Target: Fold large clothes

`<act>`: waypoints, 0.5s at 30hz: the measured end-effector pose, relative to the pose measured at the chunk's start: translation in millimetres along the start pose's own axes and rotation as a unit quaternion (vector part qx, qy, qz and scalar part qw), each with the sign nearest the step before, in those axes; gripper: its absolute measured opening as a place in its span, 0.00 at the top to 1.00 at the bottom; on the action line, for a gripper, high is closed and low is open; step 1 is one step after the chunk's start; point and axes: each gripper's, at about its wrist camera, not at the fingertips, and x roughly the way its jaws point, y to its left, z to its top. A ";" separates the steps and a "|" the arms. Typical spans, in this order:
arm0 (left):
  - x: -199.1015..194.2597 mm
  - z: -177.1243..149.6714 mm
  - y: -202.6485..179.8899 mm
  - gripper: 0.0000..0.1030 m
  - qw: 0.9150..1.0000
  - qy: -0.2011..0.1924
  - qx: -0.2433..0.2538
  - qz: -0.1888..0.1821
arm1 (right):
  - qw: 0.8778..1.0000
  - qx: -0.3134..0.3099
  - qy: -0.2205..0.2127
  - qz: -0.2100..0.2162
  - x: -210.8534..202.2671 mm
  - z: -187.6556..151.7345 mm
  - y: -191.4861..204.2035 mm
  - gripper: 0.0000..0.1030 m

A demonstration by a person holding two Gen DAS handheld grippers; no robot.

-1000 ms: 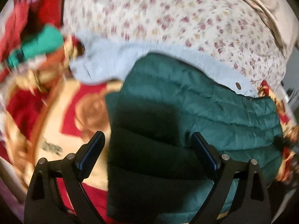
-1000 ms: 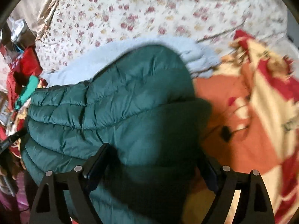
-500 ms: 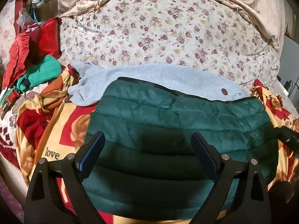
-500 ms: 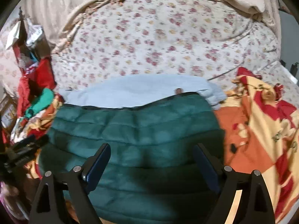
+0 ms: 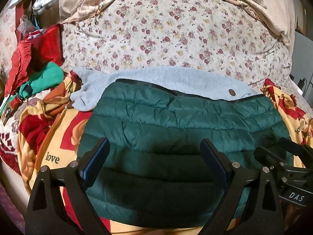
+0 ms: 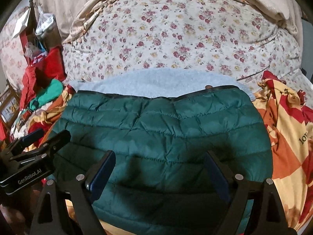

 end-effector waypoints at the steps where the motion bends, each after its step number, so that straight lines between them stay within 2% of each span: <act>1: 0.5 -1.4 -1.3 0.09 1.000 0.001 0.000 -0.001 | 1.000 -0.001 -0.002 -0.005 0.7 -1.1 1.3 0.13; 5: 3.6 -5.8 -6.6 0.09 1.000 0.006 0.006 0.000 | 1.000 0.001 -0.003 -0.014 3.0 -2.8 2.4 0.08; 15: 5.3 -9.9 -10.6 0.09 1.000 0.005 0.006 0.003 | 1.000 0.000 0.004 -0.029 7.9 -5.1 2.2 0.08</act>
